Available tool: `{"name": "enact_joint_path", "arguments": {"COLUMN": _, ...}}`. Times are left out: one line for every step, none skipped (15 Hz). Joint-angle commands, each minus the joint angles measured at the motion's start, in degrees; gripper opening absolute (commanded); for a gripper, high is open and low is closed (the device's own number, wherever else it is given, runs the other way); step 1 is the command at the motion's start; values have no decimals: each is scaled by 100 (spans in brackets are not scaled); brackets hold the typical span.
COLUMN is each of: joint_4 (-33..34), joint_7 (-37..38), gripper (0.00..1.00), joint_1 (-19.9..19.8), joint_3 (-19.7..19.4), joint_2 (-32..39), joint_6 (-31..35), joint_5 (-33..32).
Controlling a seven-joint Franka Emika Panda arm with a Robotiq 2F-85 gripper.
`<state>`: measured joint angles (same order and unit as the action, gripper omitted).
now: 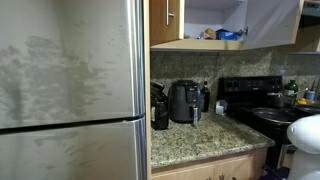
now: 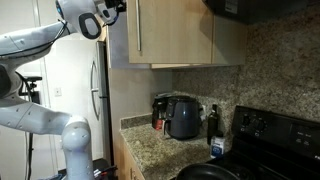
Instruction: Put the can in the cabinet, then close the right cabinet door, then move the salt bottle towards you
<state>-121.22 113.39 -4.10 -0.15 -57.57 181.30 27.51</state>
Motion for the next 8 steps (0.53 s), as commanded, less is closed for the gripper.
{"name": "enact_joint_path", "arguments": {"joint_4": 97, "joint_7": 592, "gripper": 100, "joint_1": -1203, "joint_3": 385, "joint_2": 369, "joint_6": 654, "joint_5": 332}}
{"name": "enact_joint_path", "arguments": {"joint_4": 159, "joint_7": 795, "gripper": 100, "joint_1": -1567, "joint_3": 495, "joint_2": 468, "joint_6": 750, "joint_5": 412}}
{"name": "enact_joint_path", "arguments": {"joint_4": 193, "joint_7": 1002, "gripper": 100, "joint_1": -1968, "joint_3": 609, "joint_2": 510, "joint_6": 785, "joint_5": 497}}
{"name": "enact_joint_path", "arguments": {"joint_4": 248, "joint_7": 1199, "gripper": 100, "joint_1": -2337, "joint_3": 698, "joint_2": 578, "joint_6": 809, "joint_5": 572}}
{"name": "enact_joint_path", "arguments": {"joint_4": 263, "joint_7": 1404, "gripper": 100, "joint_1": -2721, "joint_3": 791, "joint_2": 598, "joint_6": 809, "joint_5": 648}}
{"name": "enact_joint_path", "arguments": {"joint_4": 287, "joint_7": 1612, "gripper": 100, "joint_1": -3122, "joint_3": 875, "joint_2": 622, "joint_6": 770, "joint_5": 731}}
{"name": "enact_joint_path", "arguments": {"joint_4": 276, "joint_7": 1823, "gripper": 100, "joint_1": -3511, "joint_3": 974, "joint_2": 603, "joint_6": 726, "joint_5": 797}}
{"name": "enact_joint_path", "arguments": {"joint_4": 275, "joint_7": 2039, "gripper": 100, "joint_1": -3920, "joint_3": 1071, "joint_2": 581, "joint_6": 685, "joint_5": 866}}
